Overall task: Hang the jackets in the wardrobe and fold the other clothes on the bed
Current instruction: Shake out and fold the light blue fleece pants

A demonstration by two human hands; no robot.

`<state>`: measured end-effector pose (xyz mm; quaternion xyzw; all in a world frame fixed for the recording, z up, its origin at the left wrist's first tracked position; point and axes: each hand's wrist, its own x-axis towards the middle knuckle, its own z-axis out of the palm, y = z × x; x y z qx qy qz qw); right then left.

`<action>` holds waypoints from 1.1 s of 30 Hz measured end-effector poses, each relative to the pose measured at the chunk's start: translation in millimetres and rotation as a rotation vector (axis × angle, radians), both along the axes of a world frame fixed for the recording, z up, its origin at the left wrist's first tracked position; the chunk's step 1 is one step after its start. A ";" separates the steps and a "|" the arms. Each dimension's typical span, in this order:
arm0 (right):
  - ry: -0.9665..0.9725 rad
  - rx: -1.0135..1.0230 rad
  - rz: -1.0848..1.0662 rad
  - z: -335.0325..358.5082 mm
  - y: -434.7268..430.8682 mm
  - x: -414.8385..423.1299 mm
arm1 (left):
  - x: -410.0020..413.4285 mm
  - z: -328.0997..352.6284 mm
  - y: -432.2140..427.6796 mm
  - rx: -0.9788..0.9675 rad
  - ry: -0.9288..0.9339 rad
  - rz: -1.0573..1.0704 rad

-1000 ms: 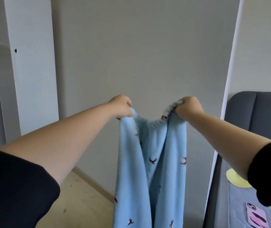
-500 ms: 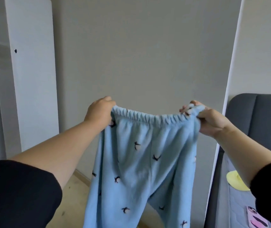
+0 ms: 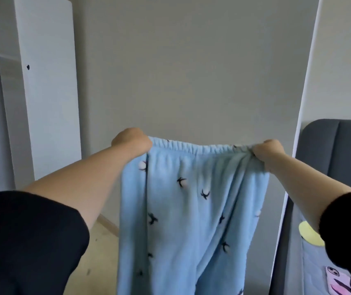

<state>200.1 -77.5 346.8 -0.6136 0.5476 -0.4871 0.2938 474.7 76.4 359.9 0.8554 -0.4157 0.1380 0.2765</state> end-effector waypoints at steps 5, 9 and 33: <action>0.199 -0.148 0.105 -8.0 2.4 -0.8 | 6.2 -5.2 4.7 0.081 0.525 -0.321; 0.277 0.022 0.390 -10.9 8.5 -7.8 | 15.8 -5.7 14.2 0.284 0.499 -0.358; -0.019 0.467 0.637 -15.4 89.1 84.1 | -60.7 -27.9 -11.0 -0.069 0.926 -0.479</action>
